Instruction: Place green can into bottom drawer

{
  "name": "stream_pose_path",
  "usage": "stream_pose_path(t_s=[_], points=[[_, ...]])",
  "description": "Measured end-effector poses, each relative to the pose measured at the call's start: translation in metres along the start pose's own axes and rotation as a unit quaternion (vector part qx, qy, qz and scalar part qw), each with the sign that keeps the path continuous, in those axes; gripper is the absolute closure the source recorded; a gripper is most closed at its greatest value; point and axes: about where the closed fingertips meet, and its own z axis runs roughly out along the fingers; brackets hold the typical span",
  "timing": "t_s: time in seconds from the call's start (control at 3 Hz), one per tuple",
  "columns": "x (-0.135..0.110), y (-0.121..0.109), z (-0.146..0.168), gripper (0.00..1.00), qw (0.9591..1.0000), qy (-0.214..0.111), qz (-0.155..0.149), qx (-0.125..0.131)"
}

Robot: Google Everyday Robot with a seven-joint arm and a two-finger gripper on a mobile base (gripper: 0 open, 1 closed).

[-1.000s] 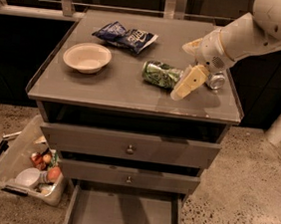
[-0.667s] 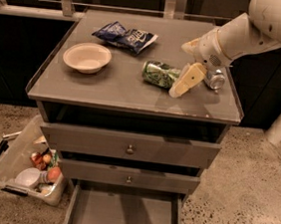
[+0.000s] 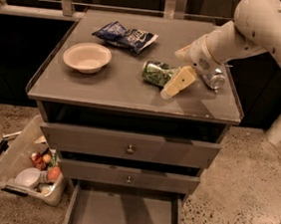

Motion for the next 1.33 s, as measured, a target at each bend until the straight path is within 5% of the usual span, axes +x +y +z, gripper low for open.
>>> stream_pose_path(t_s=[0.33, 1.33], points=[[0.0, 0.0, 0.0, 0.0, 1.0, 0.0, 0.0, 0.0], [0.0, 0.0, 0.0002, 0.66, 1.0, 0.0, 0.0, 0.0]])
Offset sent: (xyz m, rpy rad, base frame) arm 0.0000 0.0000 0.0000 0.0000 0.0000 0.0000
